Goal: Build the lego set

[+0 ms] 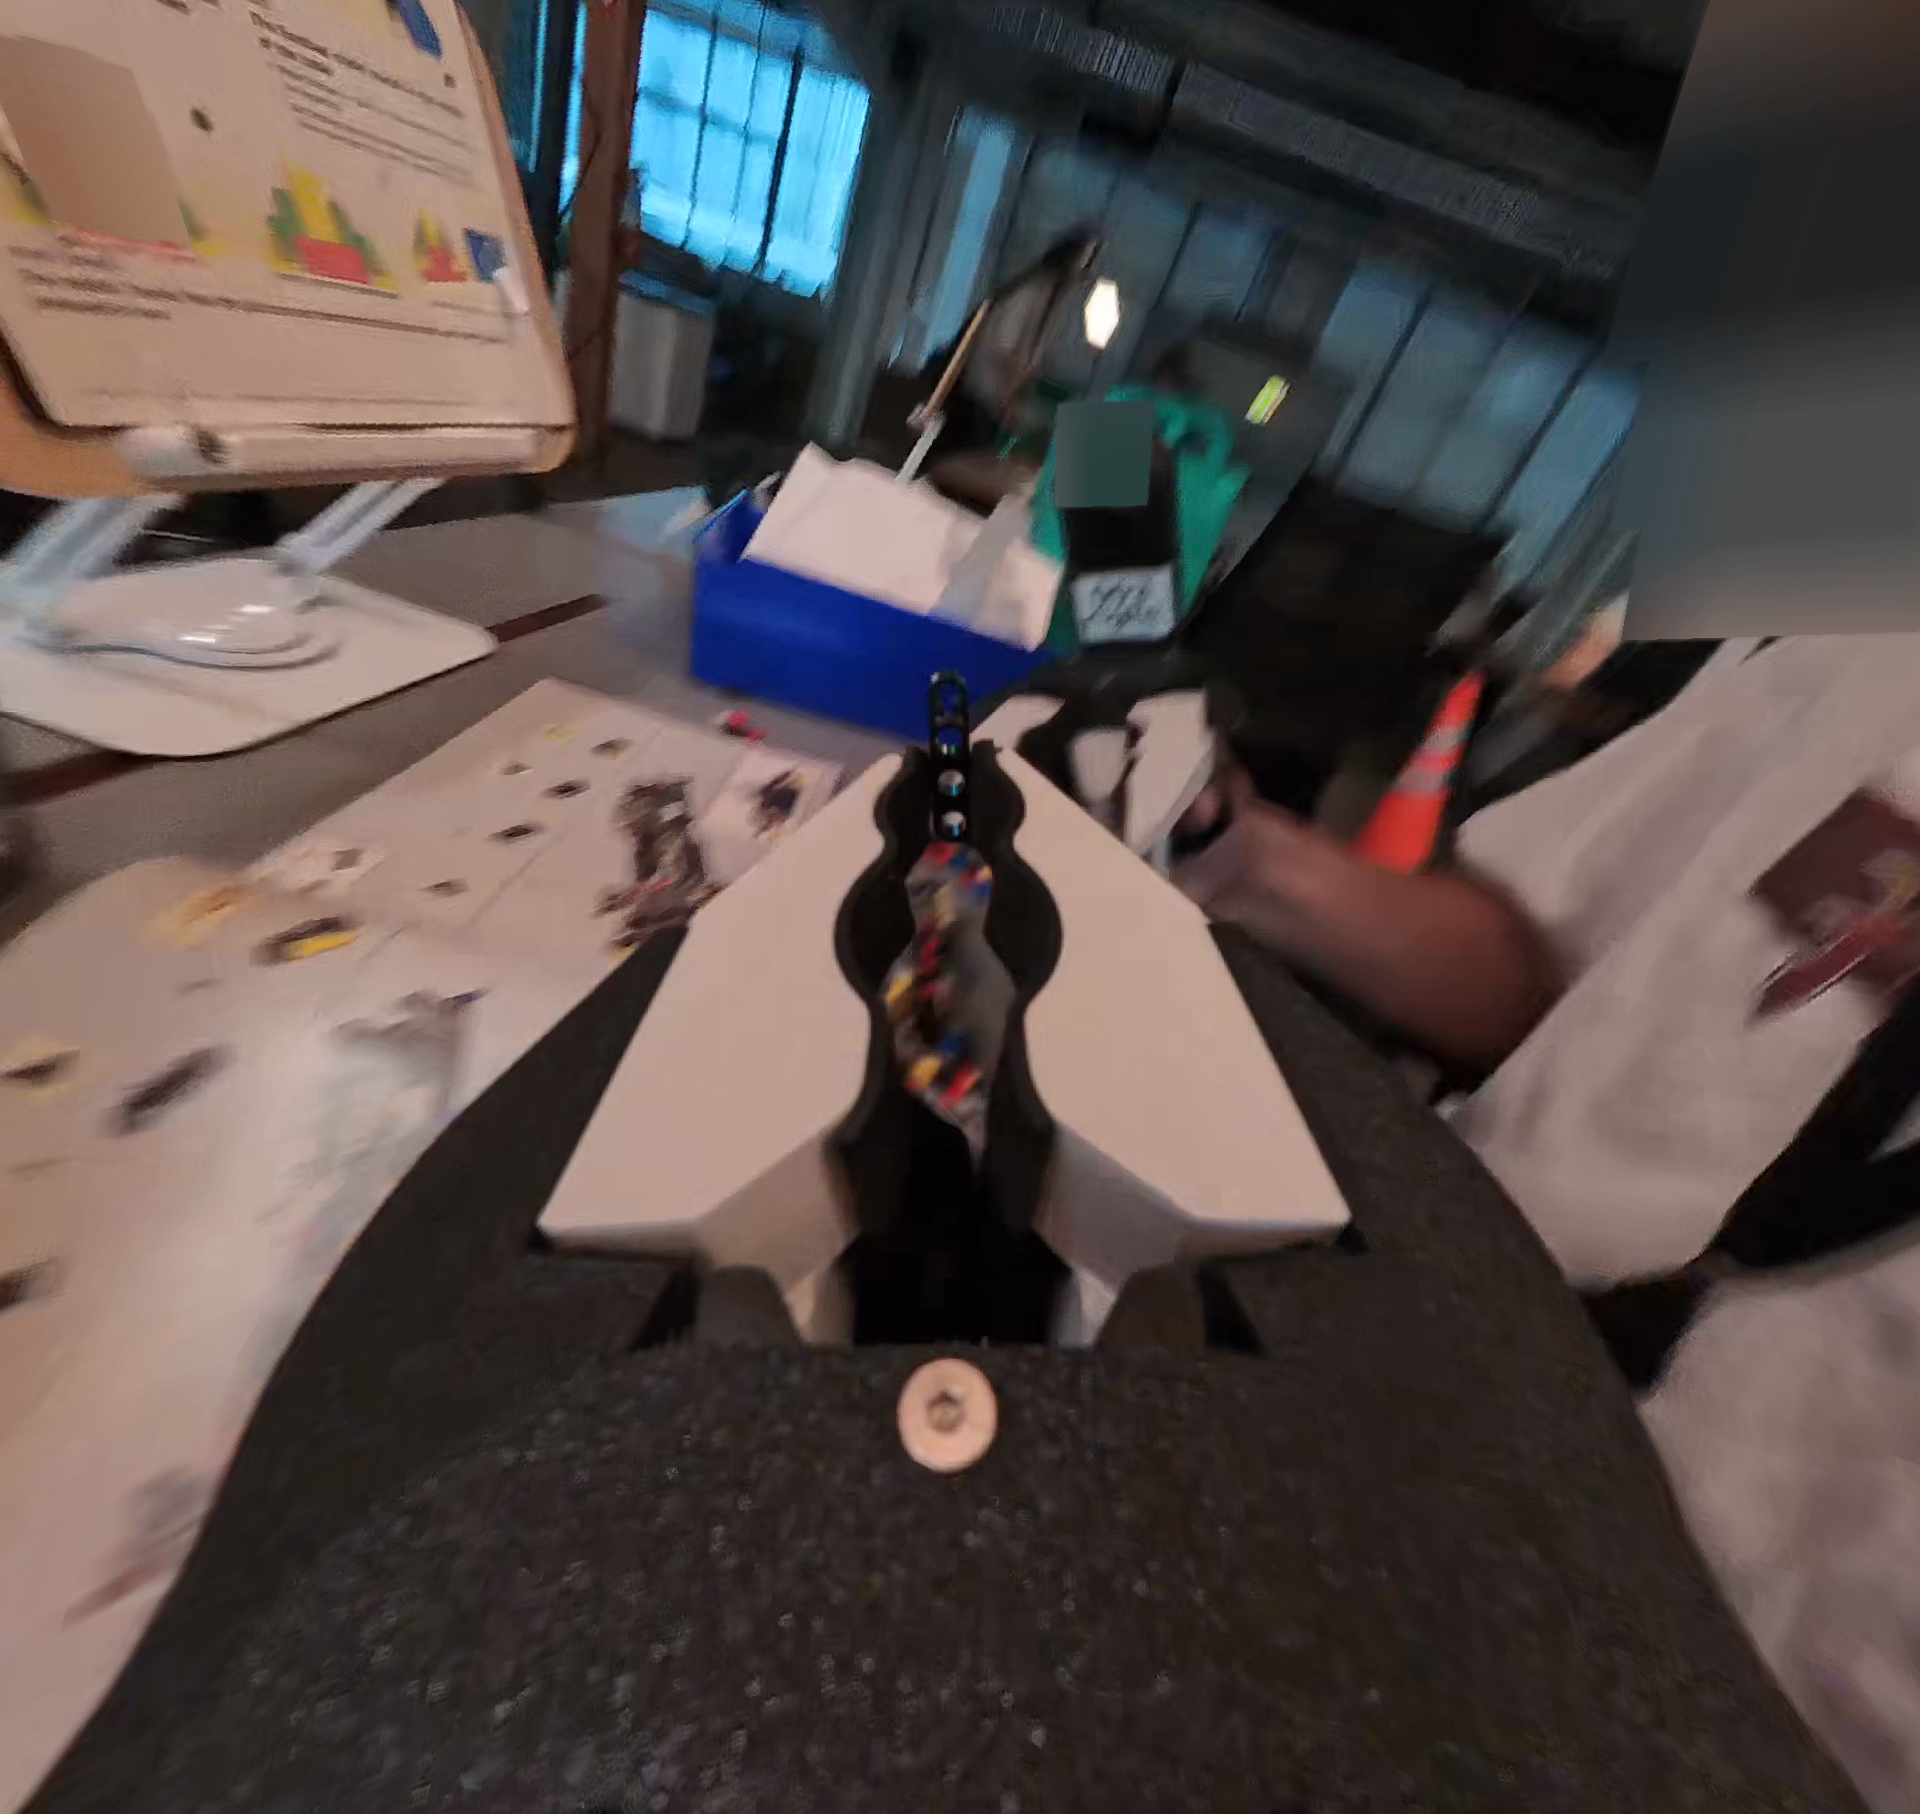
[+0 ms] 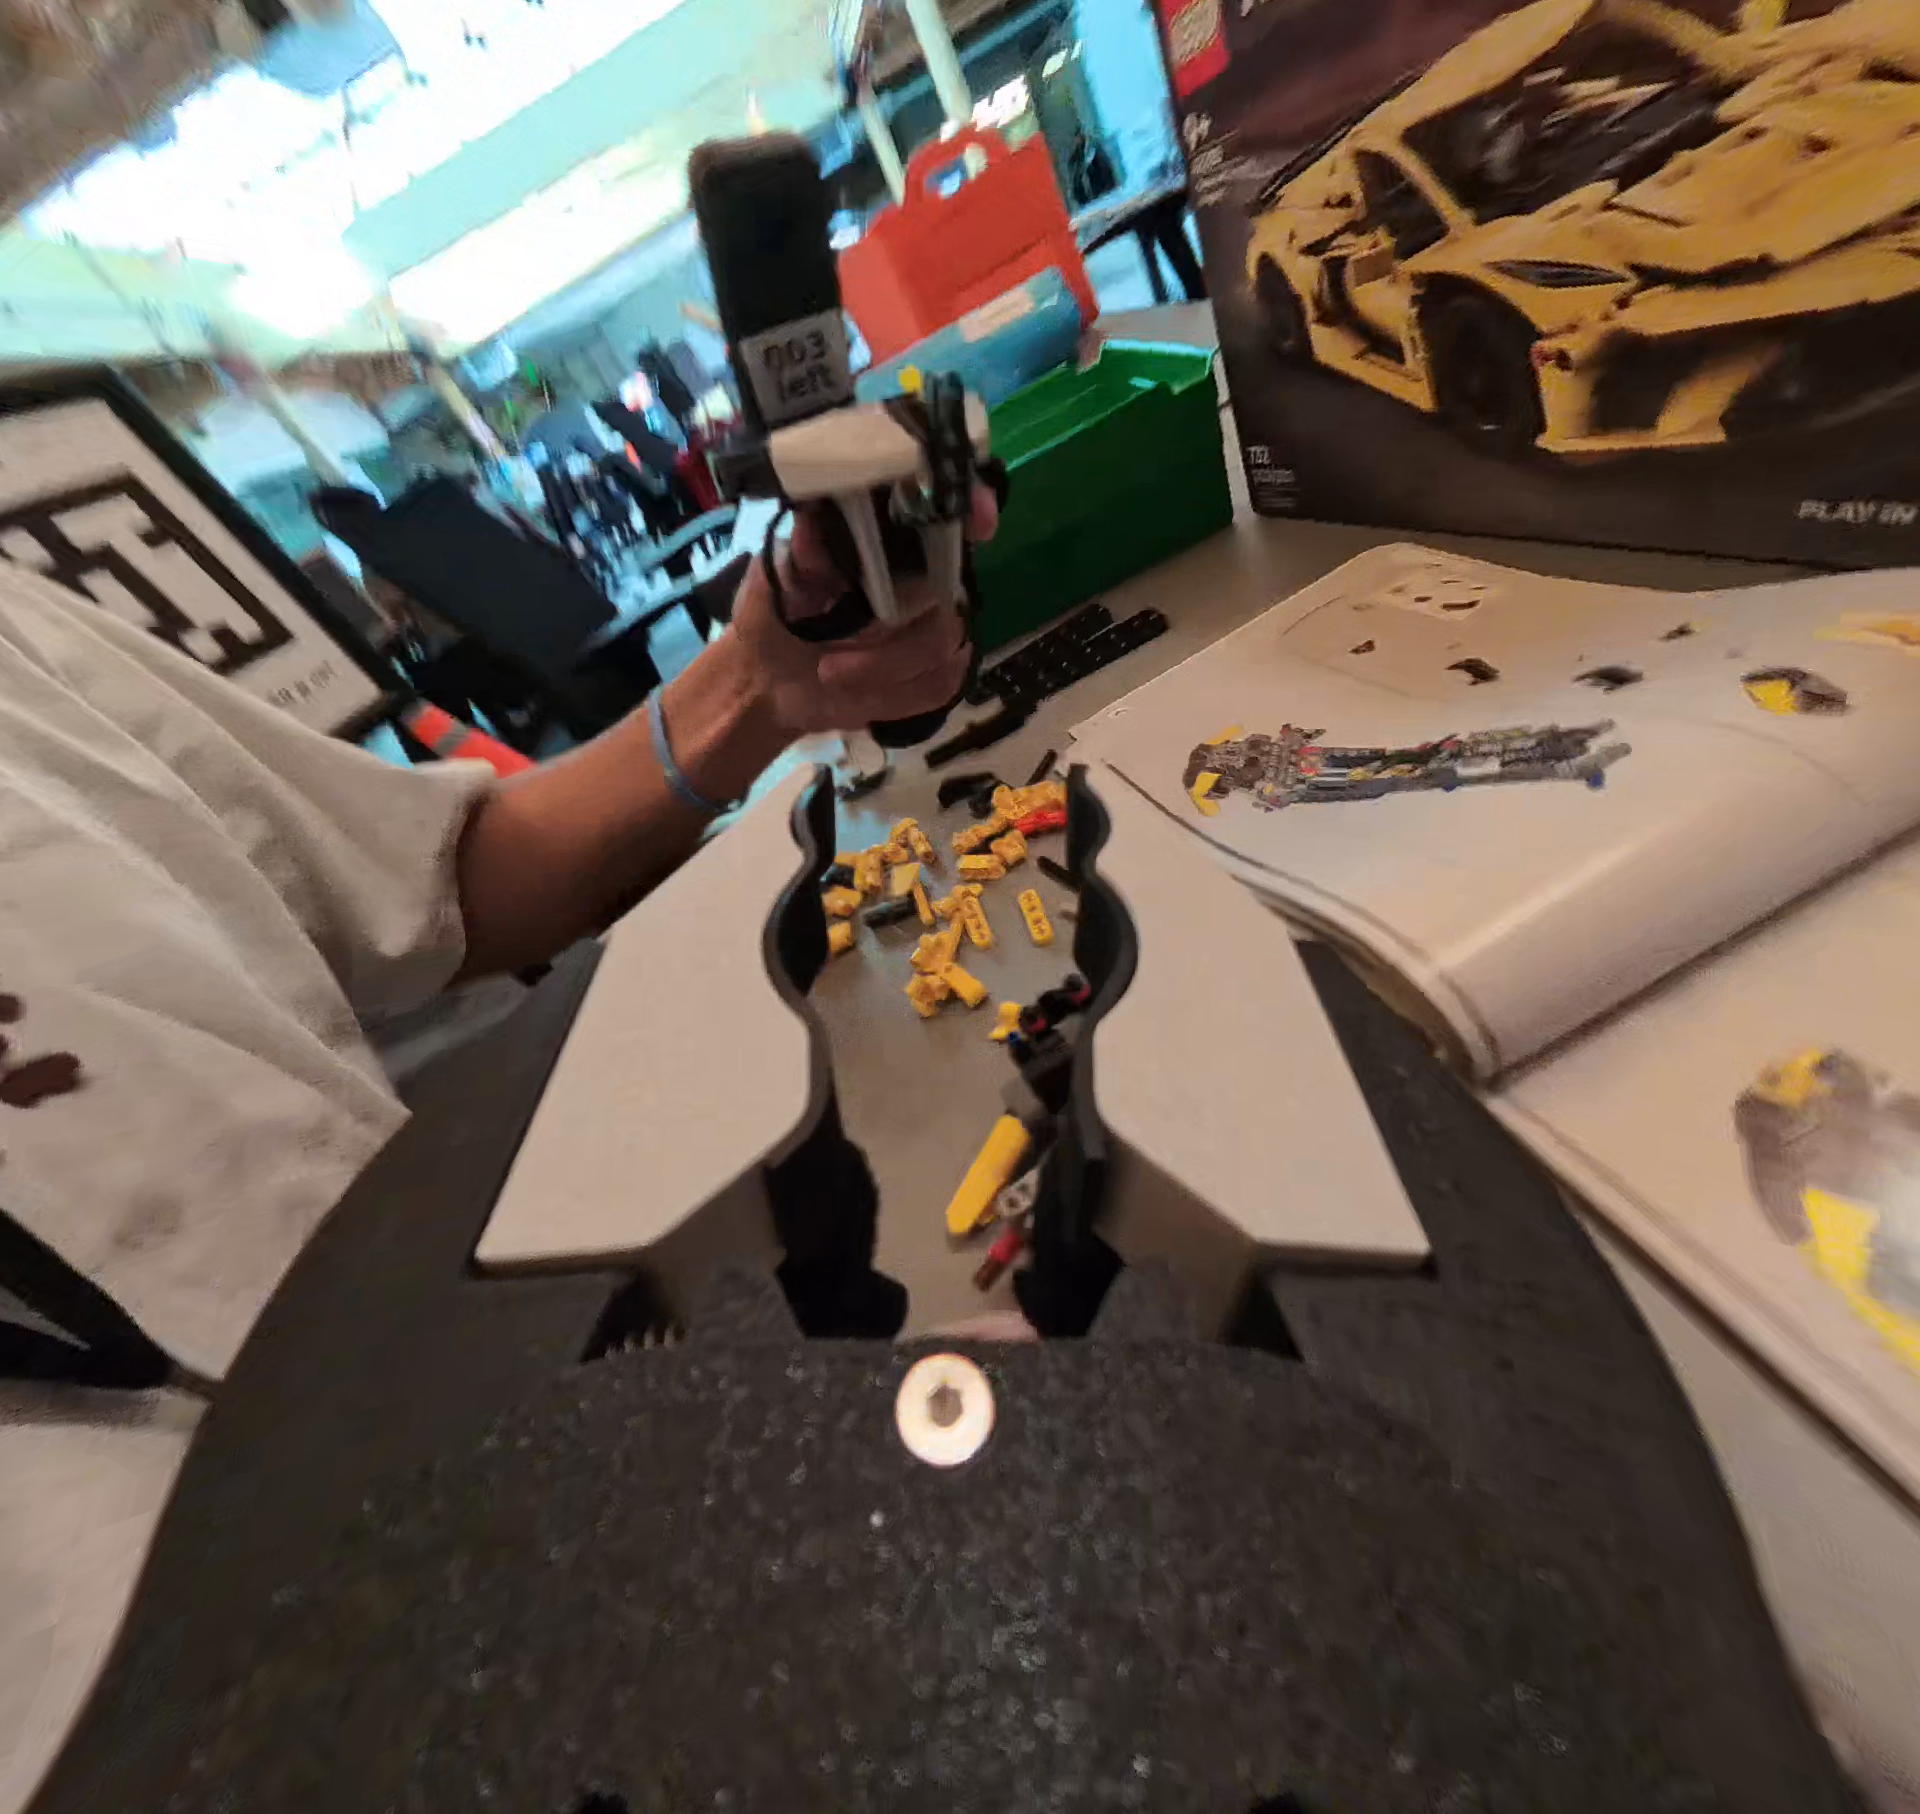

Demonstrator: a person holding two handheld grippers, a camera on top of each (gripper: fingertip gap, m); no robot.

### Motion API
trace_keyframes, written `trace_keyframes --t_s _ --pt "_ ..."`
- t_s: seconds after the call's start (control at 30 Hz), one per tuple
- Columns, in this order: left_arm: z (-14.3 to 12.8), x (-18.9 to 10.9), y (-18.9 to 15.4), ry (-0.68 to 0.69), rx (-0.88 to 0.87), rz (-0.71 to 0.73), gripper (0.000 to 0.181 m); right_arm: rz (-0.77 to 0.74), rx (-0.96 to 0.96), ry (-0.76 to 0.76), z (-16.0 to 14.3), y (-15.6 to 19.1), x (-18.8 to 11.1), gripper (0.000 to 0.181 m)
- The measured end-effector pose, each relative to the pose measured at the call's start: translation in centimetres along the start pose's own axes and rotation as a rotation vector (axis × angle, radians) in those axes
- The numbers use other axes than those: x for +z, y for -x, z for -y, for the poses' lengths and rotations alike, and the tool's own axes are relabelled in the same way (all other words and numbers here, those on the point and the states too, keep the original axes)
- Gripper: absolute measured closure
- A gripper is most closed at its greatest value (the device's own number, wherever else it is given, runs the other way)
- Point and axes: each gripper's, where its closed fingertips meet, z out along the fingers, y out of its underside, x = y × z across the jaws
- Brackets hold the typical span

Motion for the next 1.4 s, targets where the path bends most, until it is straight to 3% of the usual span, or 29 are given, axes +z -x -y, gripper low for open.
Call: trace_keyframes --t_s 0.07,0.13,0.23,0.37,0.47,0.6,0.83,1.03,1.13,1.2,1.3,1.37,1.4 --pt "0.9 1.5 -0.4 -0.118 -0.188 -0.088 0.176 -0.016 -0.104 0.04 0.2 -0.2 1.2 0.139" --pt "0.4 2.4 -0.5 -0.182 -0.28 -0.118 0.176 -0.002 -0.174 -0.012 1.2 0.4 1.8 0.143" --pt "-0.7 3.4 -1.7 -0.215 -0.414 -0.228 0.175 -0.036 -0.231 -0.103 2.6 0.1 1.7 0.143" --pt "-1.9 4.0 -2.6 -0.212 -0.564 -0.337 0.176 -0.128 -0.462 -0.081 2.1 0.3 1.3 0.141" --pt "-3.1 4.5 -2.9 -0.171 -0.608 -0.367 0.176 -0.202 -0.525 -0.063 1.8 0.0 1.2 0.14" --pt "-3.8 4.9 -3.2 -0.15 -0.599 -0.359 0.176 -0.116 -0.456 0.032 0.2 0.3 1.5 0.14" --pt "-4.4 5.3 -3.8 -0.102 -0.549 -0.355 0.176 -0.077 -0.431 -0.019 0.6 0.8 1.0 0.159" --pt "-4.9 5.3 -3.3 -0.06 -0.462 -0.272 0.174 -0.078 -0.417 -0.009 0.2 0.4 1.0 0.161" --pt "-4.9 5.0 -2.5 -0.048 -0.421 -0.219 0.168 -0.099 -0.417 -0.015 0.3 0.0 0.8 0.17" --pt "-4.4 4.5 -1.4 -0.052 -0.372 -0.156 0.158 -0.122 -0.414 -0.015 0.3 -0.5 0.5 0.174" --pt "-3.0 3.0 0.3 -0.092 -0.313 -0.072 0.162 -0.147 -0.409 0.011 -0.2 -1.2 0.2 0.174" --pt "-2.8 1.6 2.6 -0.085 -0.254 0.071 0.161 -0.156 -0.401 0.035 -0.7 -1.4 0.1 0.175" --pt "-2.8 0.5 4.8 -0.077 -0.215 0.212 0.161 -0.162 -0.4 0.05 -1.0 -1.6 0.1 0.175"
